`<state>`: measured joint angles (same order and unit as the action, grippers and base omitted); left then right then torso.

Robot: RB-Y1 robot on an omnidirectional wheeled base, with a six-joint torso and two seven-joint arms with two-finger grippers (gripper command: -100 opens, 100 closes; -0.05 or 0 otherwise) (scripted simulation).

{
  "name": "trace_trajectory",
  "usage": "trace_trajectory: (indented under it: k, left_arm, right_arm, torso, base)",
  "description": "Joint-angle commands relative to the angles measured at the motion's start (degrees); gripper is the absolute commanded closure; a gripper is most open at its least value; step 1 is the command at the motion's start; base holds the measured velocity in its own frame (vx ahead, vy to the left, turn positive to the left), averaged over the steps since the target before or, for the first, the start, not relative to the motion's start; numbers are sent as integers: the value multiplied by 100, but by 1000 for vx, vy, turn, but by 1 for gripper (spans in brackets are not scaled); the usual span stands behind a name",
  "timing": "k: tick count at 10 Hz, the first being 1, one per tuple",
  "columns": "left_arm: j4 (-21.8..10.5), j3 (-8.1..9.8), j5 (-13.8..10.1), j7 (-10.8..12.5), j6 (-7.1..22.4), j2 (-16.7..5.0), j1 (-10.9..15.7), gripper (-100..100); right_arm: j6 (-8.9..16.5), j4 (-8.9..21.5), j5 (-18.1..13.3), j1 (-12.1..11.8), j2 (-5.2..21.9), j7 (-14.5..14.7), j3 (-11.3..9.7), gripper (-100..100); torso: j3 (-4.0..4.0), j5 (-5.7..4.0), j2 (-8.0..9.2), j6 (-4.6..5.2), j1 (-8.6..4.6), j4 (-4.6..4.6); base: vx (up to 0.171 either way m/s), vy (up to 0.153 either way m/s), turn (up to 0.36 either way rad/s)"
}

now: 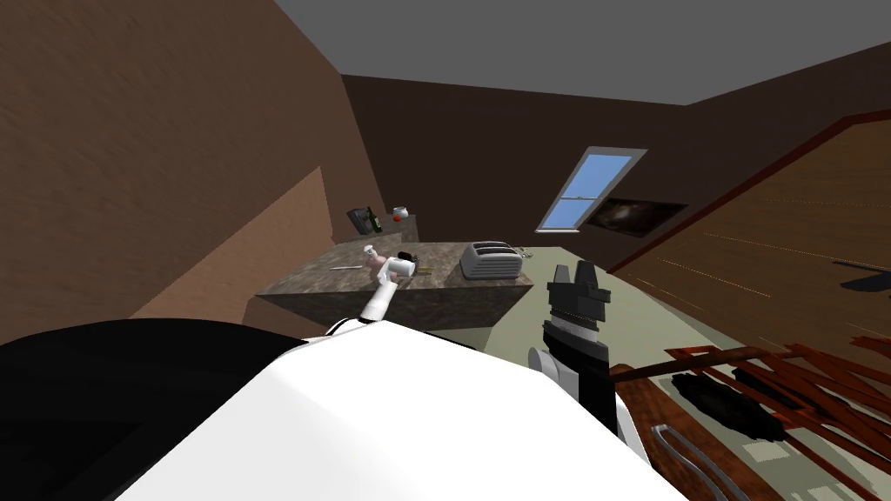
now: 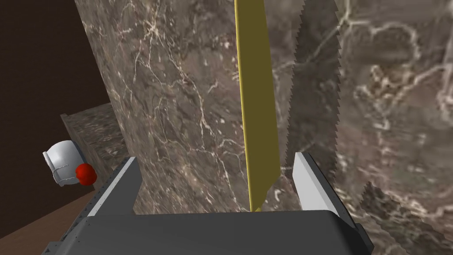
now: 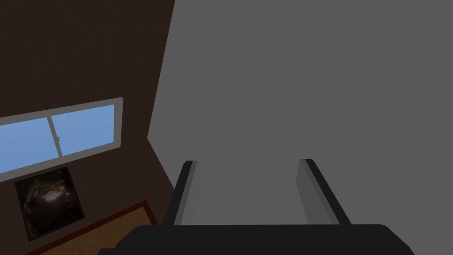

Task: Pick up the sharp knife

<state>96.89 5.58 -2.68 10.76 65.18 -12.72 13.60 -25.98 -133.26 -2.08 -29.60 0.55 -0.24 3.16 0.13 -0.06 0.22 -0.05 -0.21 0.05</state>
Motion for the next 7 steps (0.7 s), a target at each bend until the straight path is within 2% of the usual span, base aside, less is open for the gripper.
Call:
trace_trajectory:
  k: [1, 3, 4, 6, 7]
  left_arm:
    - [-258, -35, -144, 24, 118, -145, 286, -100]
    - [-644, -66, -346, 43, 252, -341, 651, -100]
    - [-658, -66, -346, 43, 252, -341, 715, -100]
    - [-1056, -97, -553, 54, 392, -532, 1100, -100]
    - [-1094, -97, -553, 54, 392, -532, 1128, -100]
  right_arm:
    - [0, 0, 0, 0, 0, 0, 0, 0]
    - [0, 0, 0, 0, 0, 0, 0, 0]
    - [0, 0, 0, 0, 0, 0, 0, 0]
    - [0, 0, 0, 0, 0, 0, 0, 0]
    - [0, 0, 0, 0, 0, 0, 0, 0]
  torso:
    - [0, 0, 0, 0, 0, 0]
    - [1, 1, 1, -1, 3, 0]
    - [2, 1, 3, -1, 4, 1]
    - [-3, 3, -6, -2, 14, -1]
    - [-3, 3, -6, -2, 12, -1]
  base:
    - [-64, -56, -34]
    - [-63, -46, -40]
    - [-45, -28, -11]
    - [-36, -24, -25]
    - [-27, -24, -22]
